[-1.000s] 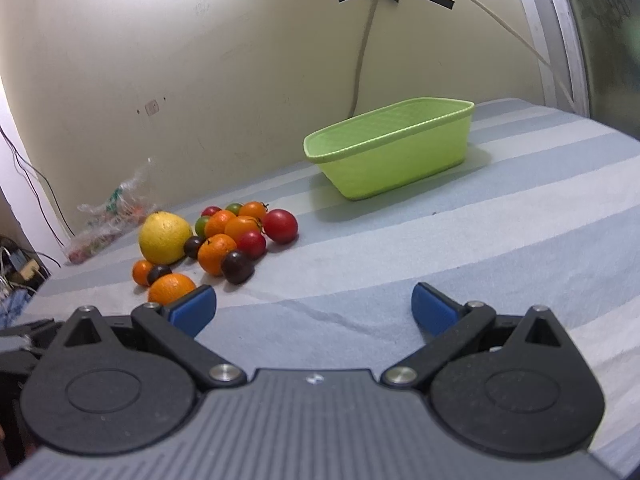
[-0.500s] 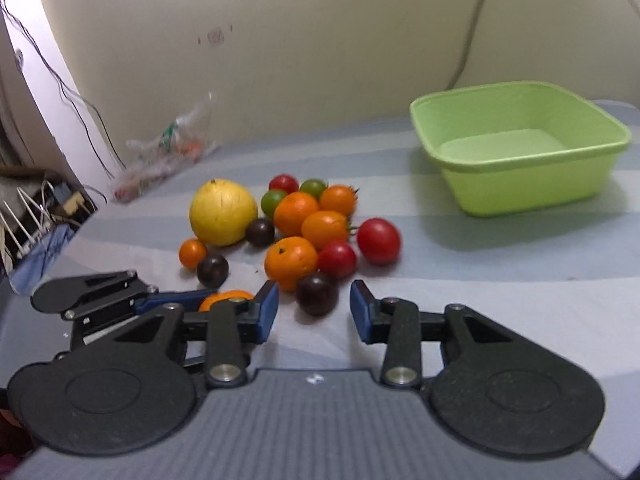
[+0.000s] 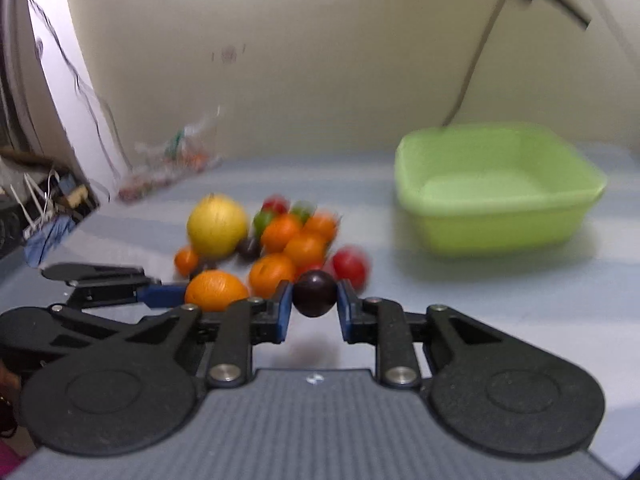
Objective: Organize fruits
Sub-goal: 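Close the left tool on the mandarin while the right tool grasps the dark plum, then carry both fruits over the green basket and open both tools to drop them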
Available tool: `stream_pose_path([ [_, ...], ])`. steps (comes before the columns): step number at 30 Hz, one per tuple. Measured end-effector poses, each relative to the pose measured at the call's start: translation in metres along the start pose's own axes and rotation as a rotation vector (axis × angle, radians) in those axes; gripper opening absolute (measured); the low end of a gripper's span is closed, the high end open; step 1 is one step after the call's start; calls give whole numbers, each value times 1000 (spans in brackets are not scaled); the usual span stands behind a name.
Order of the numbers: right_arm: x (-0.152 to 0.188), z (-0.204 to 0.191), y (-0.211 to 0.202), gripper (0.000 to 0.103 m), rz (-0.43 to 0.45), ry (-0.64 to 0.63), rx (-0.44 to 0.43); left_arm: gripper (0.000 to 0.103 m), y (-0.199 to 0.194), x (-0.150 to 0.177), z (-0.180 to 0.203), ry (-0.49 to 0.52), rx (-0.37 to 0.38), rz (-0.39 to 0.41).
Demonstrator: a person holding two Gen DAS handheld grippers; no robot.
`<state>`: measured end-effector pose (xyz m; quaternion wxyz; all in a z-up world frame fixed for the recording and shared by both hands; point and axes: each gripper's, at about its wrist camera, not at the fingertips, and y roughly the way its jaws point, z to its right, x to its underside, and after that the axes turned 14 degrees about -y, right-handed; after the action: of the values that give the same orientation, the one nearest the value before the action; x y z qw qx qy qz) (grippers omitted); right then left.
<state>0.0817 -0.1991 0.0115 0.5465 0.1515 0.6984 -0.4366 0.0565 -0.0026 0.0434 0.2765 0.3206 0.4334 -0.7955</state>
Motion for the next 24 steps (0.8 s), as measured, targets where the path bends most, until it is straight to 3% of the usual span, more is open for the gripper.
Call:
stream_pose_path([
  [4,-21,42,-9,27,78,-72,90,38,42,-37,27,-27,51,-14],
  [9,-23,96,14,27,47,-59,154,38,110,-65,48,-63,14,-41],
  [13,-14,120,24,27,8,-74,177,38,146,-69,59,-20,-59,-63],
  [18,-7,127,30,29,-9,-84,174,39,169,-69,60,-17,-105,-82],
  [24,0,123,32,29,0,-92,182,44,163,-66,66,9,-139,-55],
])
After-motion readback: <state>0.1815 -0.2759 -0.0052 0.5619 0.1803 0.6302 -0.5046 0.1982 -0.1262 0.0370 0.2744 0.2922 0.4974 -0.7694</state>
